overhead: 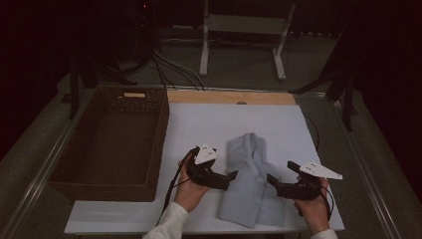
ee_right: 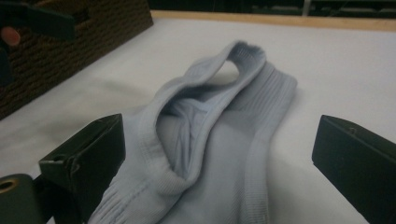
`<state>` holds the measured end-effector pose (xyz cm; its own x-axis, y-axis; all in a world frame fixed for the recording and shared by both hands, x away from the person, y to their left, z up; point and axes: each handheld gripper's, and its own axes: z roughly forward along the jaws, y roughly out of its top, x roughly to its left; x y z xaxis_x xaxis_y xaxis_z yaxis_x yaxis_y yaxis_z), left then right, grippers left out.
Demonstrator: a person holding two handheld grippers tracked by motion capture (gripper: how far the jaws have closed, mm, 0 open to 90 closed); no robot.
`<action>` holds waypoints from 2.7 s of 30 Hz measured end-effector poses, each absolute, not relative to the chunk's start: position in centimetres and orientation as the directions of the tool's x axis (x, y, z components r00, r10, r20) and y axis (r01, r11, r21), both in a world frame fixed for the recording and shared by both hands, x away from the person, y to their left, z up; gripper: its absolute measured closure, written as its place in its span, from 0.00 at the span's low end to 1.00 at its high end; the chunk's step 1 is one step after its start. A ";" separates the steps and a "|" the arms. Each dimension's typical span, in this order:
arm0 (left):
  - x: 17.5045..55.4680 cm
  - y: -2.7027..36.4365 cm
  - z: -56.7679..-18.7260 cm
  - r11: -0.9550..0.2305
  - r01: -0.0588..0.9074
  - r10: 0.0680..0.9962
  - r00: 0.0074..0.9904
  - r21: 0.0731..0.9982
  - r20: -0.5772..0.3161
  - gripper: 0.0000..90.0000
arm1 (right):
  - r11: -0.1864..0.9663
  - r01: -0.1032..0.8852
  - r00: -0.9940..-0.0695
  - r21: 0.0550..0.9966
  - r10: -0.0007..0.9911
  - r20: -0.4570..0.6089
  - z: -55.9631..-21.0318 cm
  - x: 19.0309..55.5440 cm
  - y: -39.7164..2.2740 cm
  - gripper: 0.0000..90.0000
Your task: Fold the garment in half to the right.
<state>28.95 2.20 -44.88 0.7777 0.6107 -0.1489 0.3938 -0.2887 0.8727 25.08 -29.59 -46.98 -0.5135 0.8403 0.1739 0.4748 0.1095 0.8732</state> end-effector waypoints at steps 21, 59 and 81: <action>28.6 3.9 -44.5 -0.297 0.395 0.636 0.761 0.869 -0.128 0.00 | 0.221 0.550 -0.557 0.805 0.816 0.157 -47.4 25.4 -27.9 0.28; 28.5 4.3 -44.3 -0.279 0.392 0.644 0.753 0.876 -0.132 0.00 | 0.332 0.649 -0.606 0.685 0.769 0.201 -48.8 26.2 -26.3 0.91; 28.4 4.0 -44.4 -0.284 0.396 0.636 0.760 0.873 -0.138 0.00 | 0.252 0.511 -0.590 0.822 0.798 0.122 -45.1 25.1 -28.2 0.94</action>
